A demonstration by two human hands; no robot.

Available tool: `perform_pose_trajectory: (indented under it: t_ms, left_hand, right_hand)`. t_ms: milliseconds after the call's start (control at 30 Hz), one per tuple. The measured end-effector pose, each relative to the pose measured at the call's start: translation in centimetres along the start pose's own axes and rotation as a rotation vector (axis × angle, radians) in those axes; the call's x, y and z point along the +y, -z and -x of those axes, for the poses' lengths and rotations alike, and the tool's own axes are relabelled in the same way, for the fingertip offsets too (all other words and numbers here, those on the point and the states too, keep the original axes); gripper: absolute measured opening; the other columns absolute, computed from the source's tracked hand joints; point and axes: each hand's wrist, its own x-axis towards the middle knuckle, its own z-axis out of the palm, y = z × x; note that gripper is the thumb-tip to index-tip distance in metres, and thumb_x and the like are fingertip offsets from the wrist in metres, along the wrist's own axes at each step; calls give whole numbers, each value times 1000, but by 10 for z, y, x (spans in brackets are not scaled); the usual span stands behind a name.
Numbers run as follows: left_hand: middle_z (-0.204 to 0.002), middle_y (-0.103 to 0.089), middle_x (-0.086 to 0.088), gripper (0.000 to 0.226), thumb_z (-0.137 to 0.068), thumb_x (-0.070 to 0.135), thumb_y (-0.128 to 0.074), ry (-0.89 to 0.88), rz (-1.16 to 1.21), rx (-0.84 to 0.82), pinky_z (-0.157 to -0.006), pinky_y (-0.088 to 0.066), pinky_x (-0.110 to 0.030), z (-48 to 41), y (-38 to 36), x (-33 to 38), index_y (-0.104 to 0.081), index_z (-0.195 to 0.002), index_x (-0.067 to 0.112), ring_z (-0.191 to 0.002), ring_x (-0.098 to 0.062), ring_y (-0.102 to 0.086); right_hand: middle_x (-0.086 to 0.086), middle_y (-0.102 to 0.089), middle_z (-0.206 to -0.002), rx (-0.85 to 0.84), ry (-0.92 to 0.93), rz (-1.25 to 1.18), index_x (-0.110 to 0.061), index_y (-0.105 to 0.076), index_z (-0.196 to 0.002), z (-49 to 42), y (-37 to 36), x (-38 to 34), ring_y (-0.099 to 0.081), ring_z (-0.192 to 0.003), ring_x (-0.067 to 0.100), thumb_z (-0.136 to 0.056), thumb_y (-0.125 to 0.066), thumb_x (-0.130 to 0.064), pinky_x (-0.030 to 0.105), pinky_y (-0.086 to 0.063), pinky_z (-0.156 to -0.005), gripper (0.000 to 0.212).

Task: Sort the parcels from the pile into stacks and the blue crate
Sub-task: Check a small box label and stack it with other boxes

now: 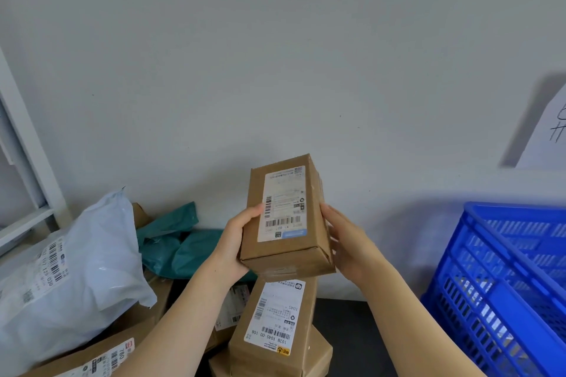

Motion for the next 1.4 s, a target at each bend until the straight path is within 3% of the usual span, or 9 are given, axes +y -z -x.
perform_pose_trajectory:
  t_ms: [167, 333, 467, 567, 800, 933, 1067, 1200, 1400]
  left_hand:
    - [-85, -74, -8, 24, -85, 32, -58, 31, 59, -28, -61, -54, -32, 0, -2, -4, -67, -99, 16, -69, -22, -70]
    - [-92, -72, 0, 30, -95, 34, -54, -106, -323, 124, -69, -50, -30, -4, -10, -1, -62, -118, 16, -85, -16, -66]
    - [-111, -65, 4, 57, -82, 54, -62, -231, -602, 148, -73, -48, -27, -4, -18, 5, -49, -129, 25, -95, -10, -63]
    - [-114, -63, 5, 76, -63, 75, -63, -204, -676, 83, -85, -48, -31, 0, -25, 6, -45, -122, 30, -100, -12, -61]
    - [-114, -64, 3, 93, -49, 78, -66, -220, -665, 95, -92, -50, -37, -2, -28, 5, -48, -124, 27, -103, -15, -62]
    - [-117, -62, 3, 89, -52, 72, -62, -213, -681, 92, -78, -48, -28, 1, -30, 5, -46, -129, 28, -103, -14, -60]
    - [-119, -62, 3, 99, -47, 73, -66, -229, -690, 122, -90, -50, -36, 0, -29, 3, -45, -133, 28, -107, -17, -60]
    - [-116, -64, 0, 97, -49, 60, -73, -203, -573, 145, -90, -53, -42, -1, -28, 0, -43, -136, 29, -103, -19, -63]
    - [-116, -64, 2, 51, -83, 22, -71, -197, -389, 84, -70, -55, -32, -6, -27, -10, -50, -129, 31, -98, -13, -64]
  right_hand:
    - [11, -69, -117, -182, -102, -140, -23, -59, -125, 2, 3, 1, -65, -109, 31, -72, -67, -54, 50, -47, -100, 62]
    - [9, -73, -106, -146, -71, -161, -20, -61, -121, 3, 7, -2, -69, -96, 28, -68, -70, -48, 42, -55, -85, 61]
    - [7, -74, -101, -114, -45, -126, -22, -58, -123, 4, 4, -2, -71, -86, 24, -70, -69, -47, 33, -56, -65, 61]
    - [10, -71, -111, -94, -4, -97, -23, -54, -127, 3, 3, -1, -68, -98, 28, -65, -71, -46, 36, -56, -68, 69]
    - [10, -71, -110, -74, 15, -103, -23, -54, -125, 3, 7, -2, -69, -99, 30, -71, -71, -39, 41, -58, -74, 59]
    - [9, -71, -111, -61, 10, -77, -24, -54, -124, 4, 8, -4, -69, -99, 30, -79, -69, -38, 41, -58, -76, 49]
    - [5, -70, -111, 19, 35, 3, -23, -54, -124, 1, 8, 0, -68, -99, 26, -86, -67, -36, 40, -58, -77, 43]
    - [0, -68, -114, 104, 88, 130, -22, -55, -127, 2, 7, 0, -65, -103, 21, -88, -63, -43, 38, -55, -86, 44]
    - [0, -63, -99, 282, 220, 262, -31, -47, -140, 6, 16, -6, -58, -91, 13, -97, -54, -36, 29, -47, -76, 44]
